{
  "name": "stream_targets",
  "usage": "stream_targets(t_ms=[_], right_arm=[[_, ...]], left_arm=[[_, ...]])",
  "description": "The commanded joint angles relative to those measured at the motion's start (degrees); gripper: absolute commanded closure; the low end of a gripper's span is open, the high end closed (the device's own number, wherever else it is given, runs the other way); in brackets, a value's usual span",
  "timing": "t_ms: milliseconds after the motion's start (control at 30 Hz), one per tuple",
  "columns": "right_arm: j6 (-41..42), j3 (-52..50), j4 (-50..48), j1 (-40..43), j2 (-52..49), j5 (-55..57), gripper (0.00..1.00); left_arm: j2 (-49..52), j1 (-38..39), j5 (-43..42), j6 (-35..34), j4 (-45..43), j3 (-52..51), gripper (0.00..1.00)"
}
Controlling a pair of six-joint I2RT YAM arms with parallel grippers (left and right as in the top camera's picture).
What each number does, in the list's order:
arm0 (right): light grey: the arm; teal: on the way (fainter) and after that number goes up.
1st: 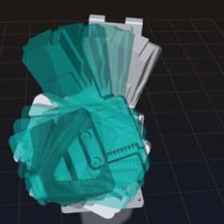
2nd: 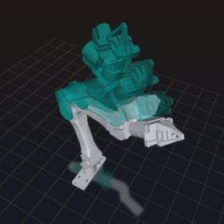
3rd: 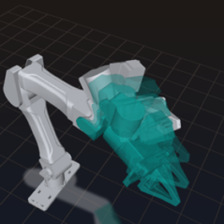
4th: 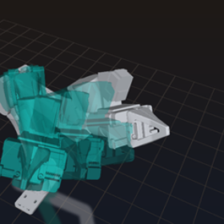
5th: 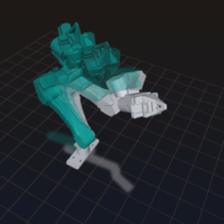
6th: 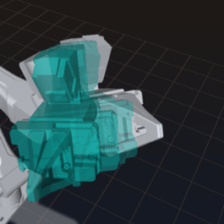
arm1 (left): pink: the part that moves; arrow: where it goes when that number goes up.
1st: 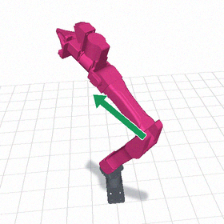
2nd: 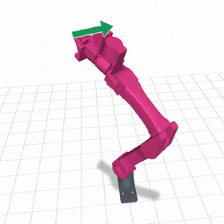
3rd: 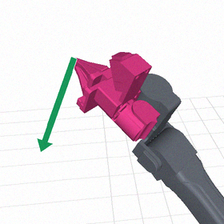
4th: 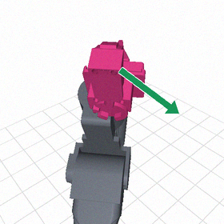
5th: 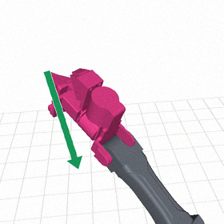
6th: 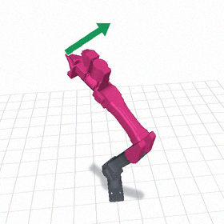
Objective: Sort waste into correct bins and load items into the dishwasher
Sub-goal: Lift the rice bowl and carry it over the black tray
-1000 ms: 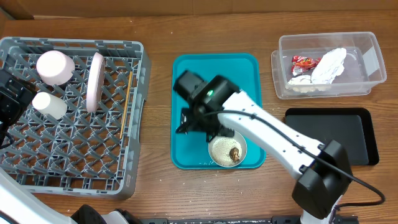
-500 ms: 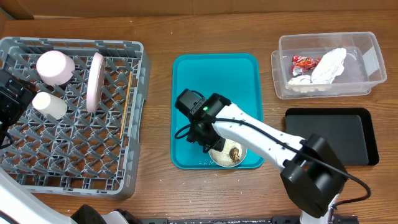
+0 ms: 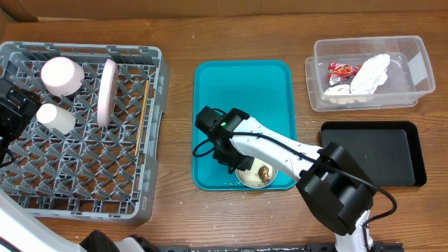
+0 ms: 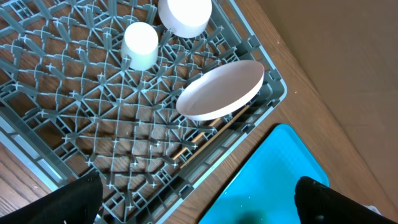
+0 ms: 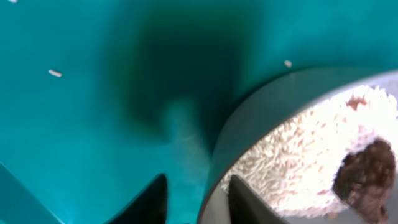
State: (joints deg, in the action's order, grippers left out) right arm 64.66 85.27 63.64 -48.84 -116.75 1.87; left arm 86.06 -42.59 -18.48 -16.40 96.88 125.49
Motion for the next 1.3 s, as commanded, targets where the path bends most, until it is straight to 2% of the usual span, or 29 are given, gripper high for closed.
stream_targets(t_ms=[0, 67, 100, 333, 600, 733, 933, 1100, 1133, 1267], right_arm=[[0.3, -0.2, -0.1, -0.5, -0.2, 2.6, 0.84], [0.3, -0.2, -0.1, -0.6, -0.2, 2.8, 0.95], [0.3, -0.2, -0.1, -0.7, -0.2, 2.8, 0.96], [-1.4, 4.1, 4.7, -0.6, -0.2, 4.0, 0.96], [-1.4, 15.9, 19.7, 5.1, 0.0, 8.6, 0.96], [-3.1, 18.5, 25.9, 15.3, 3.6, 8.8, 0.96], [-13.2, 18.5, 28.0, 27.5, 8.8, 6.7, 0.96], [-24.5, 18.5, 28.5, 40.2, 13.2, 1.8, 0.96], [-29.2, 18.4, 28.5, 44.6, 13.9, -1.0, 0.96], [-38.3, 17.0, 28.0, 54.3, 14.2, -10.5, 0.96]], left_arm=[[0.1, -0.2, -0.6, -0.5, -0.1, -0.2, 0.00], [0.1, -0.2, -0.6, -0.5, -0.1, -0.2, 0.00], [0.1, -0.2, -0.6, -0.5, -0.1, -0.2, 0.00], [0.1, -0.2, -0.6, -0.5, -0.1, -0.2, 0.00], [0.1, -0.2, -0.6, -0.5, -0.1, -0.2, 0.00], [0.1, -0.2, -0.6, -0.5, -0.1, -0.2, 0.00], [0.1, -0.2, -0.6, -0.5, -0.1, -0.2, 0.00], [0.1, -0.2, -0.6, -0.5, -0.1, -0.2, 0.00], [0.1, -0.2, -0.6, -0.5, -0.1, -0.2, 0.00], [0.1, -0.2, -0.6, -0.5, -0.1, -0.2, 0.00]])
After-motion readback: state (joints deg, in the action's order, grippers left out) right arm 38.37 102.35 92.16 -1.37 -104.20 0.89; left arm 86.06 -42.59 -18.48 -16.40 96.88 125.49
